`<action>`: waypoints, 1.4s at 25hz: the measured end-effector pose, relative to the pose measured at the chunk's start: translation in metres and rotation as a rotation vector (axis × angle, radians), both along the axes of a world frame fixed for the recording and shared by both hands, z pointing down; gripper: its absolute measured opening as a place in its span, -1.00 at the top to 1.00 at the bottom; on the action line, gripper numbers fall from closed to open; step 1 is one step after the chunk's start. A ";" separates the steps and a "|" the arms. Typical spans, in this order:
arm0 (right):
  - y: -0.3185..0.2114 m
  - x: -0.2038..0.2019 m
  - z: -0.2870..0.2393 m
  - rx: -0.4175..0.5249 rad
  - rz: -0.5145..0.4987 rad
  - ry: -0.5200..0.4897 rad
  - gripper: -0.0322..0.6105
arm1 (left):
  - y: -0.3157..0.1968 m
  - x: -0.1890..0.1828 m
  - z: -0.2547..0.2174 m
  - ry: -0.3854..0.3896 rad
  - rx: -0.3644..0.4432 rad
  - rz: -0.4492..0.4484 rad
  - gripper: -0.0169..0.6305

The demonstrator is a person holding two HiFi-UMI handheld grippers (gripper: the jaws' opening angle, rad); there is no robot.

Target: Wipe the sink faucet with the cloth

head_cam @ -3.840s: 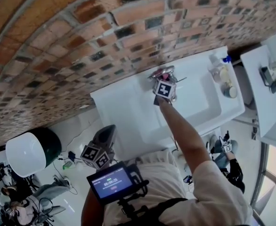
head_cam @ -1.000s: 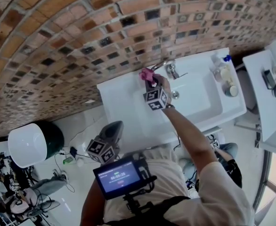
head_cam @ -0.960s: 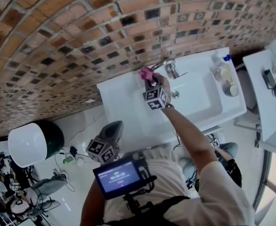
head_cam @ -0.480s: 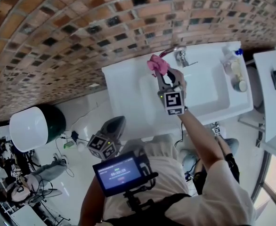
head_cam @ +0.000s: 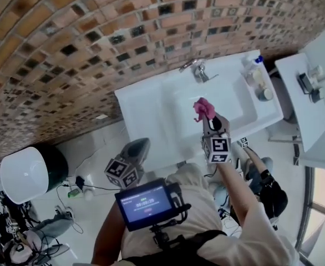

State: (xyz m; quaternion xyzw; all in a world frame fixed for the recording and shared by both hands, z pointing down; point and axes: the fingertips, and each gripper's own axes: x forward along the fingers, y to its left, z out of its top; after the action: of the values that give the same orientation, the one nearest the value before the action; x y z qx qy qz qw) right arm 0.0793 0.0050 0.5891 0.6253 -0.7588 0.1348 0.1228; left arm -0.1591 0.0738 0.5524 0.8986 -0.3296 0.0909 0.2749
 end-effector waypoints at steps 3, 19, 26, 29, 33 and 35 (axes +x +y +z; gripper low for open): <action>0.039 0.001 -0.014 -0.009 0.076 -0.009 0.66 | 0.016 -0.020 -0.015 0.009 0.059 0.025 0.97; 0.206 -0.120 -0.093 0.008 0.083 -0.116 0.64 | 0.130 -0.209 0.008 0.086 0.051 -0.046 0.97; 0.224 -0.150 -0.099 0.042 0.009 -0.178 0.64 | 0.158 -0.241 0.008 0.042 0.074 -0.077 0.97; 0.227 -0.145 -0.088 0.024 0.008 -0.167 0.64 | 0.161 -0.245 0.009 0.028 0.073 -0.096 0.97; 0.226 -0.123 -0.083 0.018 0.043 -0.207 0.64 | 0.156 -0.233 0.013 0.003 0.061 -0.105 0.97; 0.228 -0.110 -0.076 -0.010 0.081 -0.274 0.64 | 0.153 -0.222 0.016 -0.020 0.052 -0.098 0.97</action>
State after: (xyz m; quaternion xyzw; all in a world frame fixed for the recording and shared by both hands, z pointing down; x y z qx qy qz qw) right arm -0.0308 0.2329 0.5133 0.6307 -0.7418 0.2275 0.0156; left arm -0.3815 0.2269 0.5685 0.8873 -0.3783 0.0776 0.2521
